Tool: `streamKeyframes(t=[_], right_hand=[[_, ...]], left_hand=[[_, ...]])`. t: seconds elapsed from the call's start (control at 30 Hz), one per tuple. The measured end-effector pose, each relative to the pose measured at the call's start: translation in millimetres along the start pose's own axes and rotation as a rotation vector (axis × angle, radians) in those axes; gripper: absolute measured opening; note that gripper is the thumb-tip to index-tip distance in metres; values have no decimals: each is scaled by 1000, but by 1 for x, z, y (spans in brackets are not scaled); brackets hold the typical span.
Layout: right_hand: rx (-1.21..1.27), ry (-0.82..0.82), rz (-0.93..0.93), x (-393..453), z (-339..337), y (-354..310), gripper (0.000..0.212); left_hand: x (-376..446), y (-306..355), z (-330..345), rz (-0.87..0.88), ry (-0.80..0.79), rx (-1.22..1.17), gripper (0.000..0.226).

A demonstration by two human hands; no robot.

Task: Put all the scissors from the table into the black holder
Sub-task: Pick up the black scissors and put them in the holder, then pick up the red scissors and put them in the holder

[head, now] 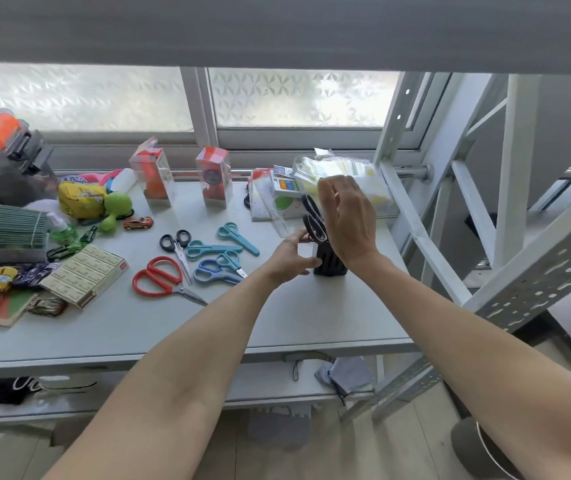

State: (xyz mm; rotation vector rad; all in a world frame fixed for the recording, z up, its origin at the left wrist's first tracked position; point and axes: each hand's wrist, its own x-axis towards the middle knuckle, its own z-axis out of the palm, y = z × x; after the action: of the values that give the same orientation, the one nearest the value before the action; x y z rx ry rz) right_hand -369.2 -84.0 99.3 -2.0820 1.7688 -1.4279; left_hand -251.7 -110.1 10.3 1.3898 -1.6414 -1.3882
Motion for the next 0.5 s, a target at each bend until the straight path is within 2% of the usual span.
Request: streamKeyframes(t=[0.1, 0.17, 0.23, 0.37, 0.5], right_hand=[[43, 78, -38, 4, 9, -22, 40], [74, 91, -78, 2, 18, -39, 39], [101, 85, -130, -5, 28, -55, 36], [94, -36, -236, -37, 63, -77, 29], [36, -397, -170, -81, 115, -78, 22]], left_hand=[[-10, -7, -9, -11, -17, -17, 71], [-19, -13, -17, -6, 25, -19, 64], [-28, -19, -30, 8, 133, -26, 52], [-51, -41, -72, 7, 558, -9, 26], [-80, -72, -128, -121, 999, 153, 31]])
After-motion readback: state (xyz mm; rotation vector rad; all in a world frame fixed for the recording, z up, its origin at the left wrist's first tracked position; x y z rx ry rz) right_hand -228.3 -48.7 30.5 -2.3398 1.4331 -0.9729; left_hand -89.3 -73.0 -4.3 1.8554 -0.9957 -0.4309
